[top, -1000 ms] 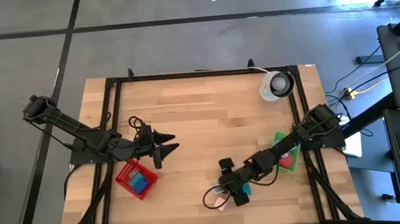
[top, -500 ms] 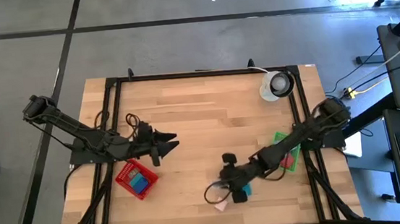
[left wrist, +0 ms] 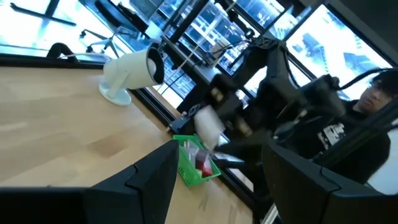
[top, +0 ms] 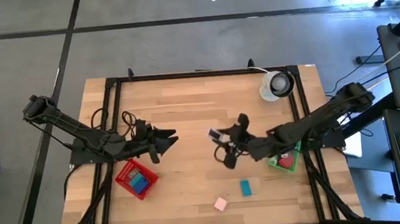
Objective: Pick & Place Office items
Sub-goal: Put the white digital clock into the red bin
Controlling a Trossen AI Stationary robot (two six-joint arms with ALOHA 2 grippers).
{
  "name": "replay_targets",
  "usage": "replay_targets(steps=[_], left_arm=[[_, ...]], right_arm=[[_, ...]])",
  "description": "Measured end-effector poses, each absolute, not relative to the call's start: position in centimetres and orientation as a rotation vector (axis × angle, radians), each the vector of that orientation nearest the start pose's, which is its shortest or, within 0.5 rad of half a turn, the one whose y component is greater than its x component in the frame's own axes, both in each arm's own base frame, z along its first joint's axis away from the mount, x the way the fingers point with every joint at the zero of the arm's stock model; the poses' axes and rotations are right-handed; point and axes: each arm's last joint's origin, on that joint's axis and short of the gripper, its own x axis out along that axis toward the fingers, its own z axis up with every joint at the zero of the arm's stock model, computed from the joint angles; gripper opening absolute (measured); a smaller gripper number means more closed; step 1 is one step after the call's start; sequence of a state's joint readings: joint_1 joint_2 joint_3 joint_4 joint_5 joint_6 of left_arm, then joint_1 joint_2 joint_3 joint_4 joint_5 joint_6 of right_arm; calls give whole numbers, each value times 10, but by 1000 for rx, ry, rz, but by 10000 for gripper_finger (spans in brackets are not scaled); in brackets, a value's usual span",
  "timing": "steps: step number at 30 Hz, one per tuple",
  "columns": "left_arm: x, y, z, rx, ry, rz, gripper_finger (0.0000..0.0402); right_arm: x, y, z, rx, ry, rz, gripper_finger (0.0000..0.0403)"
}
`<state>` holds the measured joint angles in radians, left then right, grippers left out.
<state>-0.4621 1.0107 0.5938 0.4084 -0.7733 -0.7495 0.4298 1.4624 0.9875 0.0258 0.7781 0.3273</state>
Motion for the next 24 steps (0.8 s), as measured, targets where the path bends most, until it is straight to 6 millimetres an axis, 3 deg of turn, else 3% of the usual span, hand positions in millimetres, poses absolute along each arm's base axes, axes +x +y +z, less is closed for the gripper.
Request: replay_targets(steps=[4, 13, 18, 24], left_arm=[[202, -77, 283, -772, -146, 351, 226], [211, -61, 282, -881, -156, 330, 239], [223, -47, 275, -923, -102, 282, 270], [240, -24, 258, -1011, -62, 343, 302]], right_arm=[[294, 104, 286, 101, 224, -426, 160], [302, 83, 297, 166, 215, -429, 159], [306, 70, 300, 118, 290, -453, 159], [306, 58, 290, 121, 435, -434, 158]])
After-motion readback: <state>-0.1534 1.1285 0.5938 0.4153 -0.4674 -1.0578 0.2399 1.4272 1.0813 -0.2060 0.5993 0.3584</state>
